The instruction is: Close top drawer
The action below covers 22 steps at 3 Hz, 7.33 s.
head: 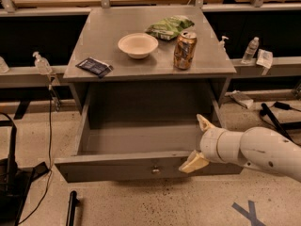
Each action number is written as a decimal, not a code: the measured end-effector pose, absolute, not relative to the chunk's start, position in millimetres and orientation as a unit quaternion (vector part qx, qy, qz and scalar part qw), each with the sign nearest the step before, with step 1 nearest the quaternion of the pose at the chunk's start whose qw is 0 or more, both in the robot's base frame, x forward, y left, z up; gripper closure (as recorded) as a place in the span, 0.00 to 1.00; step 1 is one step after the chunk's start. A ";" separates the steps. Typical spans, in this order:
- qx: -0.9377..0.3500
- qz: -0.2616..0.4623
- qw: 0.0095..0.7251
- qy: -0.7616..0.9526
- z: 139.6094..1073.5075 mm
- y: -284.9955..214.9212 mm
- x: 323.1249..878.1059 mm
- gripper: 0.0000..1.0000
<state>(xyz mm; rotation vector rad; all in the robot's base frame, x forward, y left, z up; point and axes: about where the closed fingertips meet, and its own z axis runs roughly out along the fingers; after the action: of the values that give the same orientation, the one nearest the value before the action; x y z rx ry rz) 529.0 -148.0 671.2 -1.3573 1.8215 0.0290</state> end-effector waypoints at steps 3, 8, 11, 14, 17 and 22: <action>-0.538 0.019 0.425 0.727 672.7 -152.6 562.1 0.00; -0.532 0.029 0.429 0.729 669.5 -155.2 598.5 0.00; -0.512 0.042 0.489 0.705 699.9 -161.1 589.7 0.00; -0.580 0.140 0.560 0.575 694.8 -134.7 481.9 0.62; -0.572 0.173 0.492 0.633 634.7 -120.0 495.0 1.00; -0.546 0.156 0.459 0.683 626.8 -128.1 567.3 1.00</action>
Offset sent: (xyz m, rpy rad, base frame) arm 0.0368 -0.0089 0.0010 0.0223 0.0049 -0.0053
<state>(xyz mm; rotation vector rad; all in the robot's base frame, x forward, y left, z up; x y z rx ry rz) 567.3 -128.1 626.8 -1.3435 1.6830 0.3839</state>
